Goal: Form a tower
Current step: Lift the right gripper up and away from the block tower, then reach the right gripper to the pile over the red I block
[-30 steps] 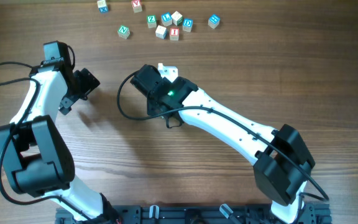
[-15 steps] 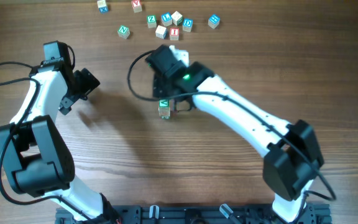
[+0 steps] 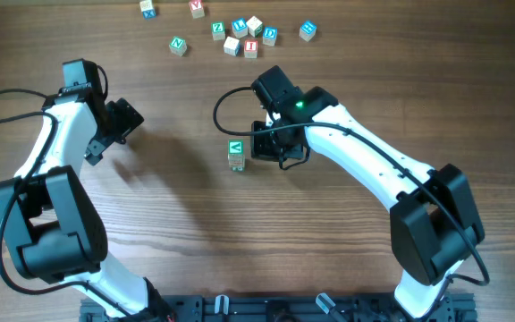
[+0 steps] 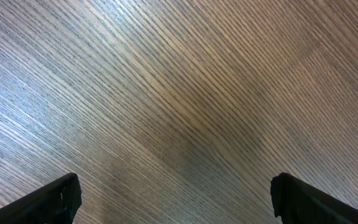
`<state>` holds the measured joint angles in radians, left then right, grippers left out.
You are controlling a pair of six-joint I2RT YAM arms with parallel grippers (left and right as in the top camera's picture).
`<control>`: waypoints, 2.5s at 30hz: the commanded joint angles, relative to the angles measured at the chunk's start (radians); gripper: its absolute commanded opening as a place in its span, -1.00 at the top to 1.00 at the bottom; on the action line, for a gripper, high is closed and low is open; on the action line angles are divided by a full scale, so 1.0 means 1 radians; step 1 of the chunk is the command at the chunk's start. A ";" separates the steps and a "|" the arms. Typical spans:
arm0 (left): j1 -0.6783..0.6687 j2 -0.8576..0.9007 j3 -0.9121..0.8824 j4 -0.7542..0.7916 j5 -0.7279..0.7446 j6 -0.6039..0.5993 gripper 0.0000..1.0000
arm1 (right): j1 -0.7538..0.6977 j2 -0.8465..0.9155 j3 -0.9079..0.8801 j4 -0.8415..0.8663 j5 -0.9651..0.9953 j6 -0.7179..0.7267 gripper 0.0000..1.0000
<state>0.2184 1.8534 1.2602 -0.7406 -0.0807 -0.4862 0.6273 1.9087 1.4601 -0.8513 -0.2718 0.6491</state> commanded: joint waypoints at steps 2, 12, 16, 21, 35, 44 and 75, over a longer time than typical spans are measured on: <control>0.007 -0.019 0.011 0.000 0.001 0.008 -1.00 | 0.004 -0.018 -0.044 0.053 -0.099 0.009 0.91; 0.007 -0.019 0.011 0.000 0.001 0.008 -1.00 | 0.003 -0.018 -0.044 0.104 -0.171 0.010 0.92; 0.007 -0.019 0.011 0.000 0.001 0.008 -1.00 | 0.003 -0.018 -0.044 0.110 -0.179 0.015 0.91; 0.007 -0.019 0.011 0.000 0.001 0.008 -1.00 | 0.003 -0.018 -0.044 0.113 -0.188 0.035 0.91; 0.007 -0.019 0.011 0.000 0.001 0.008 -1.00 | 0.002 -0.018 -0.044 0.091 -0.092 0.031 0.91; 0.007 -0.019 0.011 0.000 0.001 0.008 -1.00 | -0.110 -0.022 0.235 -0.097 -0.026 -0.136 0.91; 0.007 -0.019 0.011 0.000 0.001 0.008 -0.99 | -0.192 0.650 0.673 0.528 0.182 -0.325 -0.36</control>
<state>0.2184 1.8534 1.2602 -0.7406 -0.0807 -0.4866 0.4294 2.4939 2.1254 -0.3584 -0.0525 0.3233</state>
